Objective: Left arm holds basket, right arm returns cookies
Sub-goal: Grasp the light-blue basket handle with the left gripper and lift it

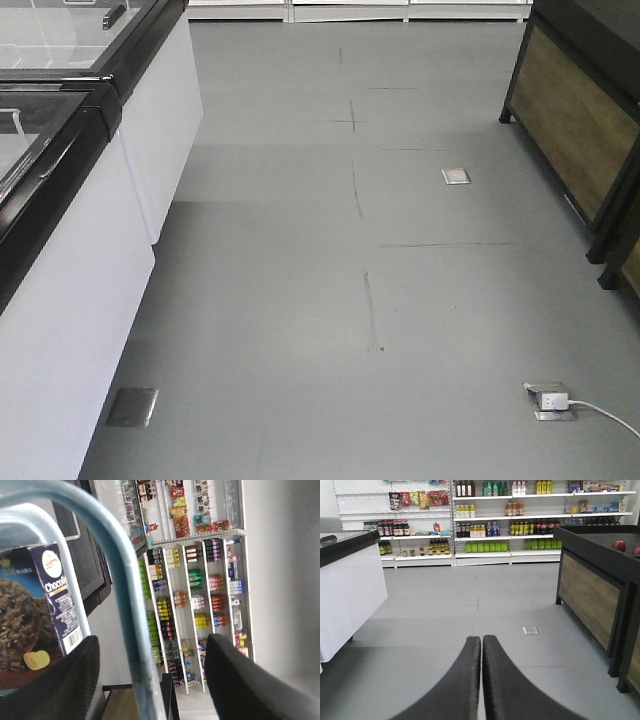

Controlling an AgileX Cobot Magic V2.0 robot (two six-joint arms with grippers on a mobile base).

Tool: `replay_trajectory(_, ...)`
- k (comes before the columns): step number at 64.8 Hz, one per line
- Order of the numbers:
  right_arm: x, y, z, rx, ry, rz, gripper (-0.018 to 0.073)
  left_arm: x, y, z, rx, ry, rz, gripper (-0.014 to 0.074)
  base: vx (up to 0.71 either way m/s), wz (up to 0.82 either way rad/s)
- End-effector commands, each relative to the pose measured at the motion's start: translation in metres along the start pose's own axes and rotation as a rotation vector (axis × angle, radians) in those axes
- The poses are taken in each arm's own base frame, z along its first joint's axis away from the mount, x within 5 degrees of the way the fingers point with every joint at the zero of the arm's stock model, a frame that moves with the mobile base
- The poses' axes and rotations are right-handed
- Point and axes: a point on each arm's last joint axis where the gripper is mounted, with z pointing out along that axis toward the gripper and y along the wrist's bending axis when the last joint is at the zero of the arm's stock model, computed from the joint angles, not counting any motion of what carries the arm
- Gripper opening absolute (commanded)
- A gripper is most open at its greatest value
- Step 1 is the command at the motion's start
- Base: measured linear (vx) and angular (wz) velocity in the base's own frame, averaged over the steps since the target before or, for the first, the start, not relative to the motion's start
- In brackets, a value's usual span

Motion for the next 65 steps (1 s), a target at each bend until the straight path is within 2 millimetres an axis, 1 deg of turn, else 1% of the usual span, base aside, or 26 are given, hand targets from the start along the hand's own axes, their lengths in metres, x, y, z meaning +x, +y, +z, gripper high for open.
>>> replay_trajectory(1, -0.008, 0.000, -0.001, 0.006, -0.087, -0.001, -0.0008, 0.005, -0.029, 0.000, 0.104, -0.001, 0.025, 0.0444, 0.00, 0.00)
replay_trajectory(20, -0.008, 0.000, -0.001, 0.006, -0.087, -0.001, -0.0008, 0.003, -0.028, 0.000, 0.093, -0.022, 0.022, 0.0442, 0.00, 0.00)
replay_trajectory(24, -0.008, 0.000, -0.001, 0.006, -0.087, -0.001, -0.0008, 0.003, -0.028, 0.000, 0.092, -0.022, 0.021, 0.0428, 0.00, 0.00)
replay_trajectory(28, -0.008, 0.000, -0.001, 0.006, -0.087, -0.001, -0.0008, 0.003, -0.028, 0.000, 0.092, -0.024, 0.012, 0.0393, 0.00, 0.00)
replay_trajectory(31, -0.008, 0.000, -0.001, 0.006, -0.087, -0.001, -0.0008, 0.003, -0.028, 0.000, 0.092, -0.024, -0.003, 0.0355, 0.00, 0.00)
replay_trajectory(34, -0.008, 0.000, -0.001, 0.006, -0.087, -0.001, -0.0008, 0.003, -0.028, 0.000, 0.093, -0.022, -0.015, 0.0292, 0.00, 0.00)
replay_trajectory(44, -0.008, 0.000, -0.001, 0.006, -0.087, -0.001, -0.0008, 0.003, -0.031, 0.000, 0.101, -0.017, -0.013, -0.0010, 0.00, 0.00)
replay_trajectory(56, -0.008, 0.000, -0.001, 0.006, -0.087, -0.001, -0.0008, 0.002, -0.044, -0.001, 0.136, 0.002, 0.016, -0.0008, 0.00, 0.00)
replay_trajectory(65, -0.008, 0.000, -0.001, 0.006, -0.087, -0.001, -0.0008, 0.010, -0.066, 0.004, 0.193, 0.064, 0.063, -0.0008, 0.00, 0.00)
